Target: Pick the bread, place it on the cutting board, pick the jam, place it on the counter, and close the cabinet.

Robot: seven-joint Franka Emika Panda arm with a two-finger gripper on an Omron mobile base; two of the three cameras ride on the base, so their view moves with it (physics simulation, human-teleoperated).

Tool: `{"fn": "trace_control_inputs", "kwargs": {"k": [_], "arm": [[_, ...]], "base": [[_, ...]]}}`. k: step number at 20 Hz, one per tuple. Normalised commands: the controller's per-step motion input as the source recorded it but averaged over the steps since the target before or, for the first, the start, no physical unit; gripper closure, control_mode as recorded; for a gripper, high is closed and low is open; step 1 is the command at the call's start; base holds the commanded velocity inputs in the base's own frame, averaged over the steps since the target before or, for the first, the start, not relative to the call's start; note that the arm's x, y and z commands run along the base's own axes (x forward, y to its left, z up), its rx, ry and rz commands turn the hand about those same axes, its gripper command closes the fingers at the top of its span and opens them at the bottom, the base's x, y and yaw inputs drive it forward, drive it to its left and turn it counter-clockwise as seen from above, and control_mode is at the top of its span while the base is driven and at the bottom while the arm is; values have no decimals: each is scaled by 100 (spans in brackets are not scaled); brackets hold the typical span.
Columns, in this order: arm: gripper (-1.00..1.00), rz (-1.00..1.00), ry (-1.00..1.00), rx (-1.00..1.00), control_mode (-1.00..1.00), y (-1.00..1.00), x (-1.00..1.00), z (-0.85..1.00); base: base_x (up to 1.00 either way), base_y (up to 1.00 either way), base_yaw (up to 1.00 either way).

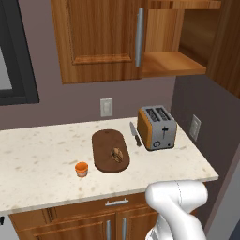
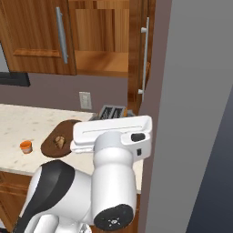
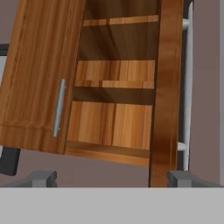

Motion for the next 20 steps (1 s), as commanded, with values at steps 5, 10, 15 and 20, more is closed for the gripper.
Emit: {"fn": "trace_control_inputs", "kwargs": {"k": [5,10,15,20], "arm": [[-100,-3,0,0,-100,-7,7,0],[-100,-3,0,0,-100,-6,6,0],[-100,-3,0,0,-100,-5,6,-8],[-100,-3,0,0,-100,-1,12,-15]], "base": [[0,0,0],[0,0,0],[0,0,0],[0,0,0]]}}
